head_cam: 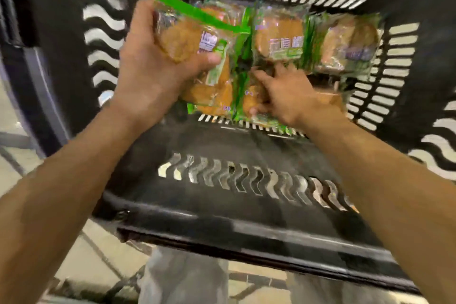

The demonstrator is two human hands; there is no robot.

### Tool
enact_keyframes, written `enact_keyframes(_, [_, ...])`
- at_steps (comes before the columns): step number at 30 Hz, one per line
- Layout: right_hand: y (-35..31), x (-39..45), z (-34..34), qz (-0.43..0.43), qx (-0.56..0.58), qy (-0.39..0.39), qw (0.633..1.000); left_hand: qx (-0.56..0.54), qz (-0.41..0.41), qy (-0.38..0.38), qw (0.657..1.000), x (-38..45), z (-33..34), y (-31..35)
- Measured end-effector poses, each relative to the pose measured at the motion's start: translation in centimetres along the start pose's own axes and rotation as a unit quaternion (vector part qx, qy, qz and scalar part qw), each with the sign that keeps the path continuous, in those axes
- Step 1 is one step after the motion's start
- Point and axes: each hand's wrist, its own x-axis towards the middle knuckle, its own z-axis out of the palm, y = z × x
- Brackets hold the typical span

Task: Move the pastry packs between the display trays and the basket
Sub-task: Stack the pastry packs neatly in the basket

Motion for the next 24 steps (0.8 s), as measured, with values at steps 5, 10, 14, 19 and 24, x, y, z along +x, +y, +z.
enact_keyframes(5, [-0.8,-0.7,0.9,-0.002,-0.017,-0.002,1.0,0.019,-0.011,-0.041,0.999,0.5,0.4,0.2])
enact_keyframes(10, [-0.9,-2.1,0.3,0.02,-0.004,0.014,1.0,0.066,-0.017,-0.087,0.994,1.7,1.0,1.2])
enact_keyframes(14, [1.8,-4.7,-3.1,0.064,0.067,0.104,0.99,0.174,0.001,-0.174,0.969,3.5,2.3,2.7])
enact_keyframes(19, [6.2,-9.2,-6.1,0.075,0.012,0.155,0.985,0.328,0.106,-0.279,0.896,8.4,7.0,4.4])
enact_keyframes(24, [7.6,-10.8,-6.7,0.096,0.0,0.144,0.985,0.429,0.128,-0.303,0.841,11.5,12.3,4.2])
